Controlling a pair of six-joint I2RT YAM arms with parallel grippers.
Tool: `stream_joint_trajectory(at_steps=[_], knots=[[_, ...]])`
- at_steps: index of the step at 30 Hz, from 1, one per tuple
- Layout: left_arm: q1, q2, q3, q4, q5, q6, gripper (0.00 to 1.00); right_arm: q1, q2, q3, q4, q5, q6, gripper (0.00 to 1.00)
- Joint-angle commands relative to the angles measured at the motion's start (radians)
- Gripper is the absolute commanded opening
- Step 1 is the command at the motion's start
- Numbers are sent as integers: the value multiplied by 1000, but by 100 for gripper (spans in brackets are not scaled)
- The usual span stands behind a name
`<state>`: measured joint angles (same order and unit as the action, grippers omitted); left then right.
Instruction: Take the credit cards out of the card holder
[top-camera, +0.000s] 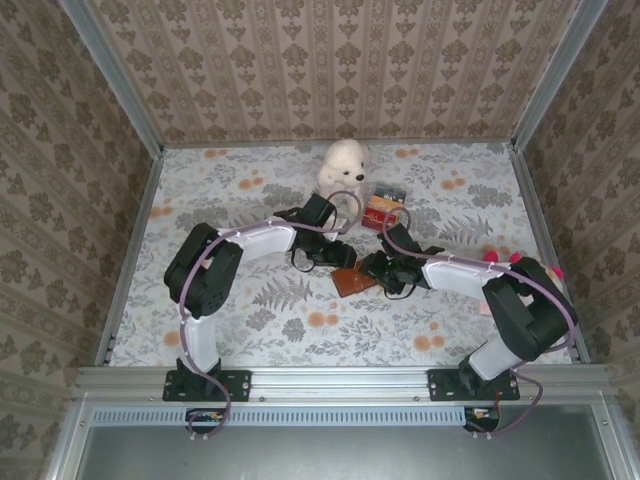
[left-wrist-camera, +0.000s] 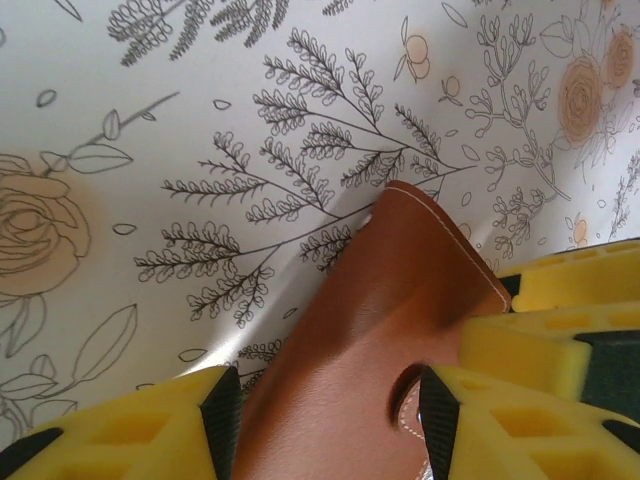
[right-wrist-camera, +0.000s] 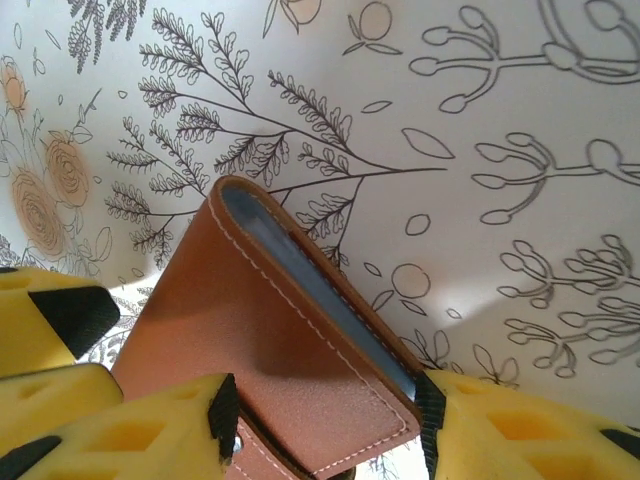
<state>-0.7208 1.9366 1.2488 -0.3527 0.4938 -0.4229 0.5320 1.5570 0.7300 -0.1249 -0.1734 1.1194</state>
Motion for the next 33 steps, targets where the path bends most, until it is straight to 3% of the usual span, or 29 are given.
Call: stream_joint_trajectory(at_steps=[1, 7, 15, 25, 33], knots=[[-6, -15, -14, -32, 27, 5, 53, 2, 39, 19, 26, -38, 7, 51], [-3, -61, -96, -4, 15, -43, 50, -2, 97, 72, 45, -63, -60, 46], [2, -167, -258, 178, 54, -203, 48, -7, 189, 185, 51, -135, -138, 43], [19, -211, -341, 183, 36, -279, 48, -5, 62, 137, -112, -41, -169, 50], [22, -166, -356, 241, 73, -342, 45, 17, 60, 99, -84, -145, -176, 47]])
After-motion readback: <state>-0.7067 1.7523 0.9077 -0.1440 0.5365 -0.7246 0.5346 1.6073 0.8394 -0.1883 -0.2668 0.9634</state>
